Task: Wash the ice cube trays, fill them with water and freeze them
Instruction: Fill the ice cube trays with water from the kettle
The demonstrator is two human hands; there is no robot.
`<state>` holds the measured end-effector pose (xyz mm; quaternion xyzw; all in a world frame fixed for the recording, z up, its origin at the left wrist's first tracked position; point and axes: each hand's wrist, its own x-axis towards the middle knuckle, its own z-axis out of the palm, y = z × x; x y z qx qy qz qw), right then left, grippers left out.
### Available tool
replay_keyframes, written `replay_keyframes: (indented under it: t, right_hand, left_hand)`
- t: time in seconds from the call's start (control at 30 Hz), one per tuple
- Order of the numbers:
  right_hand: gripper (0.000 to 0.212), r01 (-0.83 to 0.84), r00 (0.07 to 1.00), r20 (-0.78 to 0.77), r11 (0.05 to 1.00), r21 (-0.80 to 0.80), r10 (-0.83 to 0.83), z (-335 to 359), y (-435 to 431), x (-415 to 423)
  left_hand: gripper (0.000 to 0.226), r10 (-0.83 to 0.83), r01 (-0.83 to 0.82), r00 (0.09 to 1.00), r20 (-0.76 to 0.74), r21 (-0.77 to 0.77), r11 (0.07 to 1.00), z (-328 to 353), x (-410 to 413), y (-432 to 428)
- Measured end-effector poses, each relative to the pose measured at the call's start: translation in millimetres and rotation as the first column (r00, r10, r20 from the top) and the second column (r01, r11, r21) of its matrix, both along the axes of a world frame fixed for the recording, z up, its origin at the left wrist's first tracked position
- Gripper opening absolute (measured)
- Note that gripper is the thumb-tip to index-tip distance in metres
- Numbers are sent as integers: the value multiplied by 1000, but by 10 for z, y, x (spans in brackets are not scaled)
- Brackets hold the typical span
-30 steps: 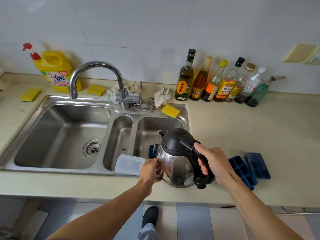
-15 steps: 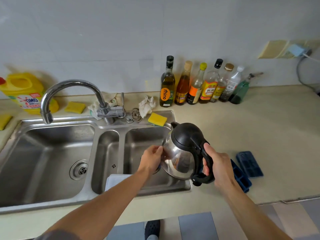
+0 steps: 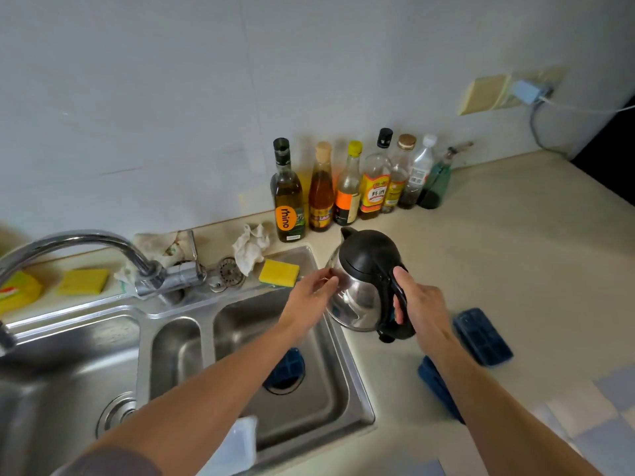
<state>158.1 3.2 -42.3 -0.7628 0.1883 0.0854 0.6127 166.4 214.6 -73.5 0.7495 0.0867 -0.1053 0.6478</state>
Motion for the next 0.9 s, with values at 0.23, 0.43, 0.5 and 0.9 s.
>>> replay_keyframes:
  t: [0.23, 0.43, 0.5, 0.9]
  right_hand:
    - [56, -2, 1000, -26, 997, -78, 0, -3, -31, 376]
    - [39, -38, 995, 68, 911, -411, 72, 110, -124, 461]
    - [30, 62, 965, 237, 781, -621, 112, 166, -121, 415]
    - [20, -664, 652, 41, 597, -451, 757, -120, 842, -361]
  left_hand:
    - [27, -92, 95, 994, -62, 36, 995, 91, 510, -91]
    - [15, -90, 92, 993, -81, 12, 996, 118, 517, -44]
    - [32, -13, 16, 994, -109, 26, 1000, 72, 409, 56]
    - [29, 565, -403, 815, -131, 572, 714, -250, -1320, 1044]
